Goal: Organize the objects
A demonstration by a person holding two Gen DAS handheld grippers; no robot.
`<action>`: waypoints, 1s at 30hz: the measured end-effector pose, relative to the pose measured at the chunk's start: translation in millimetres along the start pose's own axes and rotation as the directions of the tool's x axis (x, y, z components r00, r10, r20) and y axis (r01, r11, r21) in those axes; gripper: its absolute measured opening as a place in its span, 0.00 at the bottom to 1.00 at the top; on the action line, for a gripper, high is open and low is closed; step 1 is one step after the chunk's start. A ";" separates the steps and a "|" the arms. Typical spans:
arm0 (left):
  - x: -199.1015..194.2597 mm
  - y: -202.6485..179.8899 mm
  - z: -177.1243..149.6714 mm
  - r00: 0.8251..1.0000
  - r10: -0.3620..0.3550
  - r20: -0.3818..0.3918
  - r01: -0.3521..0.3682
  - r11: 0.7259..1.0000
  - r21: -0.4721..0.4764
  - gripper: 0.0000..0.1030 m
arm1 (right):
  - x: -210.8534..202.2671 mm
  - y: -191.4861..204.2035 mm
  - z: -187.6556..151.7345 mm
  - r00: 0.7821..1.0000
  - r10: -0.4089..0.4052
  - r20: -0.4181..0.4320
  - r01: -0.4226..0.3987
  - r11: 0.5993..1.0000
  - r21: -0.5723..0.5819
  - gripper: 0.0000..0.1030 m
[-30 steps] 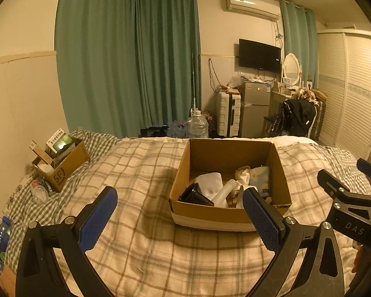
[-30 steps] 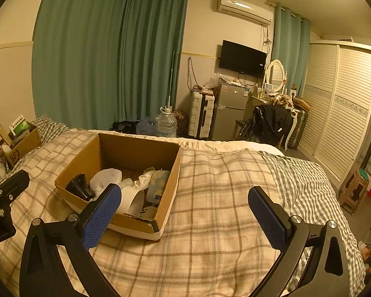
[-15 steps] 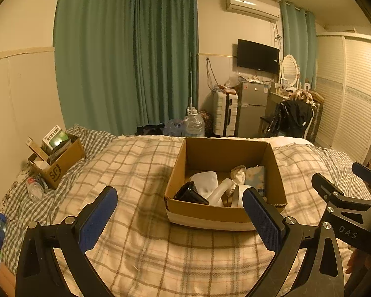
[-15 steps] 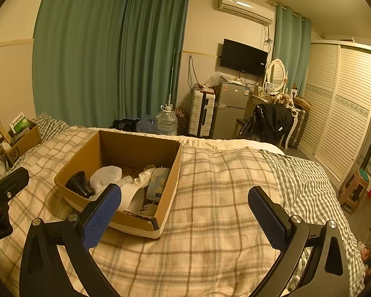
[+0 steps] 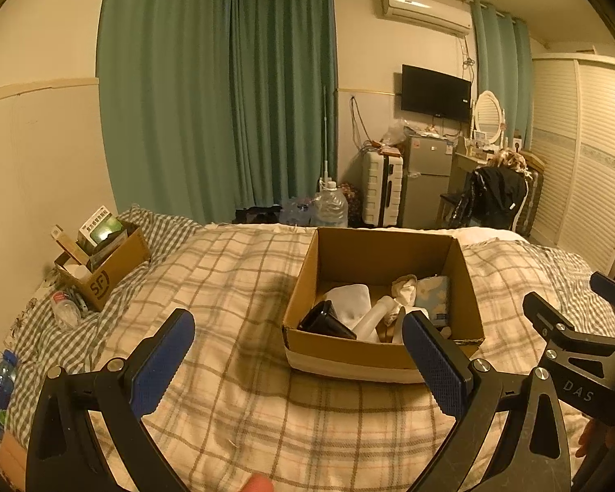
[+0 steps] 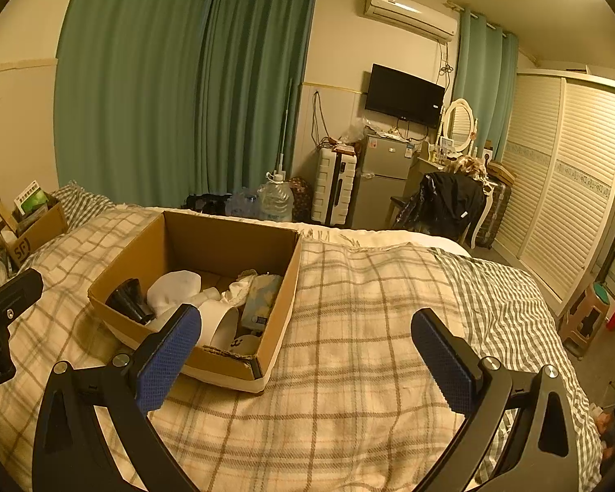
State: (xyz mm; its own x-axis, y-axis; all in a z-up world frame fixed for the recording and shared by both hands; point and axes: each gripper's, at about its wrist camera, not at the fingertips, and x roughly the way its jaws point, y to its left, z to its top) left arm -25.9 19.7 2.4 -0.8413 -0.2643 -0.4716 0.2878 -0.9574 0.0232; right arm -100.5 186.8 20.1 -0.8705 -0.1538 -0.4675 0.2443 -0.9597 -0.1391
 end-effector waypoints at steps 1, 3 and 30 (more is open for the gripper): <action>-0.3 -0.4 -0.1 1.000 0.000 0.002 0.000 1.000 0.001 1.00 | -0.3 -0.3 -0.1 1.000 -0.007 0.004 0.007 1.000 -0.001 1.00; -0.6 -1.2 -0.5 1.000 -0.002 0.004 0.002 1.000 0.006 1.00 | -0.4 -1.0 0.1 1.000 -0.014 0.005 0.014 1.000 -0.004 1.00; -1.3 -7.2 -3.5 1.000 -0.020 0.007 0.020 1.000 0.024 1.00 | 1.6 5.1 -1.8 1.000 -0.006 -0.002 0.006 1.000 -0.014 1.00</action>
State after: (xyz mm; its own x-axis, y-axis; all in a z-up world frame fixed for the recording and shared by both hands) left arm -25.2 27.3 -0.2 -0.8502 -0.2460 -0.4654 0.2602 -0.9649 0.0348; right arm -99.9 182.1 17.0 -0.8711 -0.1478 -0.4683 0.2450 -0.9573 -0.1536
